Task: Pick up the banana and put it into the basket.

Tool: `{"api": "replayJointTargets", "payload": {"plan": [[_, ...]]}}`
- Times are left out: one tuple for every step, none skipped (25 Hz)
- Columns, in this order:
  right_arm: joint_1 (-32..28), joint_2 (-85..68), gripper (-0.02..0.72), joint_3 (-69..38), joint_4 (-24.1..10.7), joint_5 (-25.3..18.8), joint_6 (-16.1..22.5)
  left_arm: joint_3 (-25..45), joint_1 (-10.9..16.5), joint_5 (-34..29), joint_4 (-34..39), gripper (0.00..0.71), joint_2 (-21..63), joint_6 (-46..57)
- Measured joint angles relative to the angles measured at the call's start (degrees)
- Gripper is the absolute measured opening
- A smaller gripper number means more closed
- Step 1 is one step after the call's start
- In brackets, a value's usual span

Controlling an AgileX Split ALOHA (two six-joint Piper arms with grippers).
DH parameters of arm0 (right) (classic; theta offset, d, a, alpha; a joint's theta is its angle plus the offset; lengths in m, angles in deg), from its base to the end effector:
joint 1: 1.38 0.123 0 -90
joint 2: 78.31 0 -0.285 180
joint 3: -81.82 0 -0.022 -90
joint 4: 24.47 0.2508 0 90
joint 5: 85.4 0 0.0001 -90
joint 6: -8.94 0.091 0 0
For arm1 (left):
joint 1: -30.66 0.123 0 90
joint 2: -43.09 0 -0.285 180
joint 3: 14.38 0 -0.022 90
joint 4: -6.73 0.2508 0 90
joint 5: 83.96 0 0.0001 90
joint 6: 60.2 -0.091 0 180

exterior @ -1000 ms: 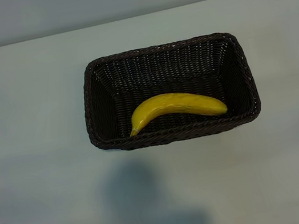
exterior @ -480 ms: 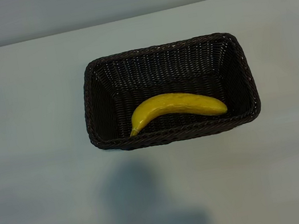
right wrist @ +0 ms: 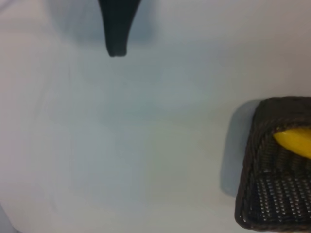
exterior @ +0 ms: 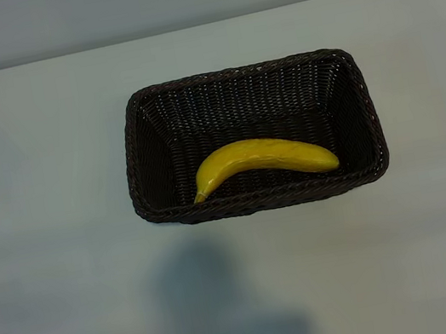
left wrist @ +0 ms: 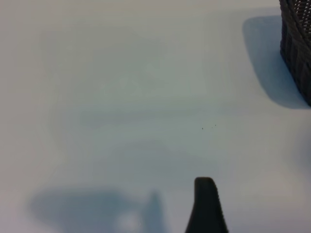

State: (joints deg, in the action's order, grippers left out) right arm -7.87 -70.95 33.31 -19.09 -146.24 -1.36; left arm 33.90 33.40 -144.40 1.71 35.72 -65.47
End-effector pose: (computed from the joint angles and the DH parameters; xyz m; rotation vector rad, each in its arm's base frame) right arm -0.0055 0.0081 0.2777 -0.0725 2.0329 -0.0721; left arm -0.0061 -0.0072 0.2794 0.0490 2.0225 -0.0160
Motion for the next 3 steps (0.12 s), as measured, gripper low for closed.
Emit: {"api": "replayJointTargets", "payload": {"plan": [[0.0,0.0,0.596,0.0,0.0,0.0,0.1,0.0,0.0,0.0,0.0,0.540,0.0,0.1],[0.0,0.0,0.596,0.0,0.0,0.0,0.0,0.0,0.0,0.0,0.0,0.540,0.0,0.1],[0.0,0.0,0.596,0.0,0.0,0.0,0.0,0.0,0.0,0.0,0.0,0.540,0.0,0.1]]}}
